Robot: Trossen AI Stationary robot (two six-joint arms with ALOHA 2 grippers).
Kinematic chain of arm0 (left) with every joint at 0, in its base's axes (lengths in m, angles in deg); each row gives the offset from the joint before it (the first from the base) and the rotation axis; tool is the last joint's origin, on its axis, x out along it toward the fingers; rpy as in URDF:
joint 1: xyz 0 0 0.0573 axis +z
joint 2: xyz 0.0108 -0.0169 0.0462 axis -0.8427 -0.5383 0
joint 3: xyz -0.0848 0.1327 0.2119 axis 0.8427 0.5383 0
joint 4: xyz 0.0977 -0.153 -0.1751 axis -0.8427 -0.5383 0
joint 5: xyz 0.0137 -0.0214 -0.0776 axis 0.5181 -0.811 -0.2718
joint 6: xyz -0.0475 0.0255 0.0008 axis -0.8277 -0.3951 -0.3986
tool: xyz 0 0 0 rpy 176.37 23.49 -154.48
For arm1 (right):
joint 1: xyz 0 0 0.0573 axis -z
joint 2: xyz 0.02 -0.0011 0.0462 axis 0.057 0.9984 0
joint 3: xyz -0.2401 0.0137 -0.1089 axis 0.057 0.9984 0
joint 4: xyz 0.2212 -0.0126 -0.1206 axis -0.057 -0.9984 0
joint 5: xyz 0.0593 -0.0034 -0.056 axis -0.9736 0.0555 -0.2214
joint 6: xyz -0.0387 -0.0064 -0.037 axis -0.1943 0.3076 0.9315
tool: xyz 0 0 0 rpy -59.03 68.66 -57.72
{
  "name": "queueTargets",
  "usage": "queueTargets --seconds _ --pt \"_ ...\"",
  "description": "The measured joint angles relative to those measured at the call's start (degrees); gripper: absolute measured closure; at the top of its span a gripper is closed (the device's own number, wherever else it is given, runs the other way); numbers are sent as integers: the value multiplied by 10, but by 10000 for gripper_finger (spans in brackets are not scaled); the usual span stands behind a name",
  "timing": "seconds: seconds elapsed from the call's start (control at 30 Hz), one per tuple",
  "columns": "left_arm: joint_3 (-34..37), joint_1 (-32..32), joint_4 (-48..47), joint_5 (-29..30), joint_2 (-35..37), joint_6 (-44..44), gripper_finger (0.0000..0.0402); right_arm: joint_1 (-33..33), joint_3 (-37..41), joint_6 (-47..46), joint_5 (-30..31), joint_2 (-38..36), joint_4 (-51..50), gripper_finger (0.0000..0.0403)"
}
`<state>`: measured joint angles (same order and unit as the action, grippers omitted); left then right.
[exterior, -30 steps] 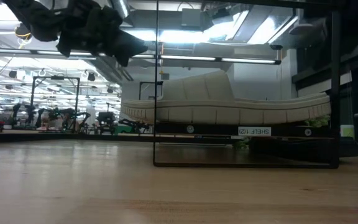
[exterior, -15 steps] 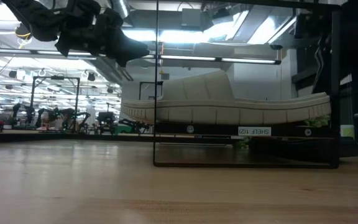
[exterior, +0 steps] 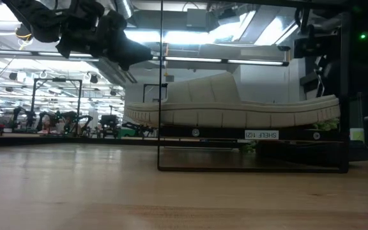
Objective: Pick and place slides into the shelf
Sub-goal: Put the black slipper on the shelf
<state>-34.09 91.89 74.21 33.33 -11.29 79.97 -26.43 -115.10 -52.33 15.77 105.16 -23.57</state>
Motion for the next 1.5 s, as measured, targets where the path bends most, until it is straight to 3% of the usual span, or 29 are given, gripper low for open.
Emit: queueTargets --seconds 0.4,0.73,0.93,1.07,1.2,1.33,1.5 --pt "0 0 -15 0 0 22 270 9 4 -17 6 -53 -19 255" --pt "0 0 -16 0 0 15 270 9 164 -4 9 -155 193 262" --pt "0 0 -16 0 0 10 270 9 219 15 39 -176 231 262" --pt "0 0 -16 0 0 10 270 9 245 14 76 -175 277 262" --pt "0 0 -16 0 0 10 270 9 260 29 62 -175 330 262" --pt "0 0 -16 2 0 10 270 9 261 16 61 -174 323 262" --pt "0 0 -16 2 0 11 270 9 261 13 103 -174 324 262"
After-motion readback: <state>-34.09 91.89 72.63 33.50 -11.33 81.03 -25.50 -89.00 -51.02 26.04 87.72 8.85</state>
